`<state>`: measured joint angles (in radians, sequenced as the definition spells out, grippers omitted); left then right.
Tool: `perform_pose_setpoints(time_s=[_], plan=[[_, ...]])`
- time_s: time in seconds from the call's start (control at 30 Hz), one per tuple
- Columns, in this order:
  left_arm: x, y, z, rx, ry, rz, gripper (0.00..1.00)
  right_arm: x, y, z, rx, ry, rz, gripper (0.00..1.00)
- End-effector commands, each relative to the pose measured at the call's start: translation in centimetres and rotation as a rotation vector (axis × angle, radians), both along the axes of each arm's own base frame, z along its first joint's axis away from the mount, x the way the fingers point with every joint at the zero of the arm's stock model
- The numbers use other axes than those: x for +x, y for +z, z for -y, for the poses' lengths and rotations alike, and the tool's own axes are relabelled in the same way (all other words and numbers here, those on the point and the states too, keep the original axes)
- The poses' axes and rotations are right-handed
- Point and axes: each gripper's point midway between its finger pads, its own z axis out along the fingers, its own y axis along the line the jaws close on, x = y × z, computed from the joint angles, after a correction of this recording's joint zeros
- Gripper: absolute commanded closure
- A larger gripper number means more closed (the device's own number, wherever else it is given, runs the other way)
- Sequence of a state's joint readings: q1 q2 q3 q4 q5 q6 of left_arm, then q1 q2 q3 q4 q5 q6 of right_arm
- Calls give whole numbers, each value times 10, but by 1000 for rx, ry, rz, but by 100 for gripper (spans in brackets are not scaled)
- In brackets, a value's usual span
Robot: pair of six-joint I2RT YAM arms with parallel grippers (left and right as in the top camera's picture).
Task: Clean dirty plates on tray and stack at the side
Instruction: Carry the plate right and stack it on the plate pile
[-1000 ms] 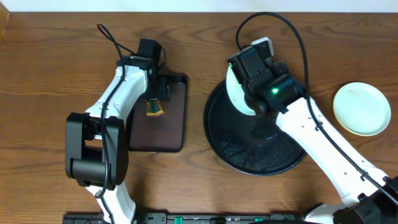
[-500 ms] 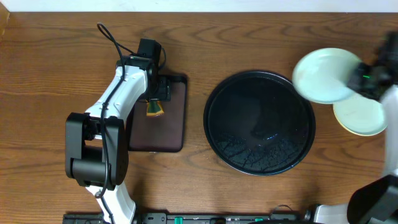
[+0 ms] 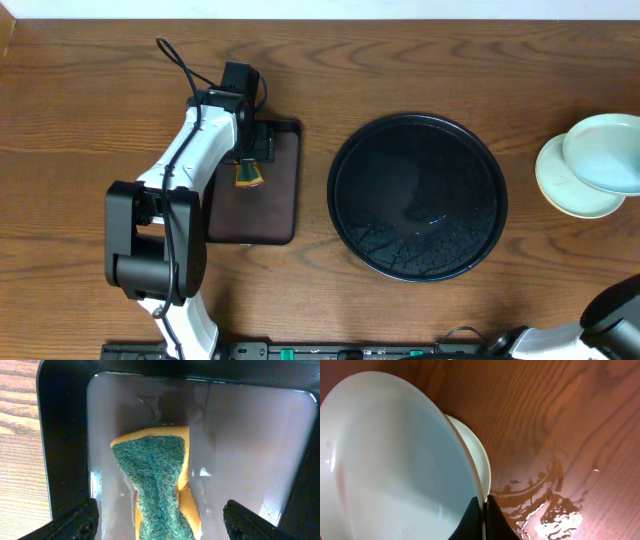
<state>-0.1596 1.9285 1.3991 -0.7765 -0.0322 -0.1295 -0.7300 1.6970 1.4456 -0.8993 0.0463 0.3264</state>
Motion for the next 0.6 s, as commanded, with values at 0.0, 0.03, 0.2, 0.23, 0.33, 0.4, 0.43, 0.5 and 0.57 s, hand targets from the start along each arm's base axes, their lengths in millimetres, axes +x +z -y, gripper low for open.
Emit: perform_pose_setpoints(time_s=[0.0,0.03,0.2,0.23,0.33,0.4,0.43,0.5,0.57], plan=[[-2,-6,-2,9,-3,-15,20,2,-22,5,29,4,-50,99],[-2,-6,-2,9,-3,-15,20,2,-30,4,43,4,-64,99],[-2,-6,-2,9,-3,-15,20,15,-44,-14,142,121,-36,56],[-2,-6,-2,9,-3,-15,19,25,-39,-24,170,191,12,51],[-2,-6,-2,9,-4,-15,20,44,-22,-47,207,302,91,47],[-2,-6,-2,9,-3,-15,19,61,-6,-74,244,430,166,47],[-2,-6,-2,9,-3,-15,19,67,1,-87,256,489,193,47],[-2,-6,-2,9,-3,-15,19,81,14,-123,269,640,227,47],[-2,-6,-2,9,-3,-15,19,90,19,-159,264,782,224,49]])
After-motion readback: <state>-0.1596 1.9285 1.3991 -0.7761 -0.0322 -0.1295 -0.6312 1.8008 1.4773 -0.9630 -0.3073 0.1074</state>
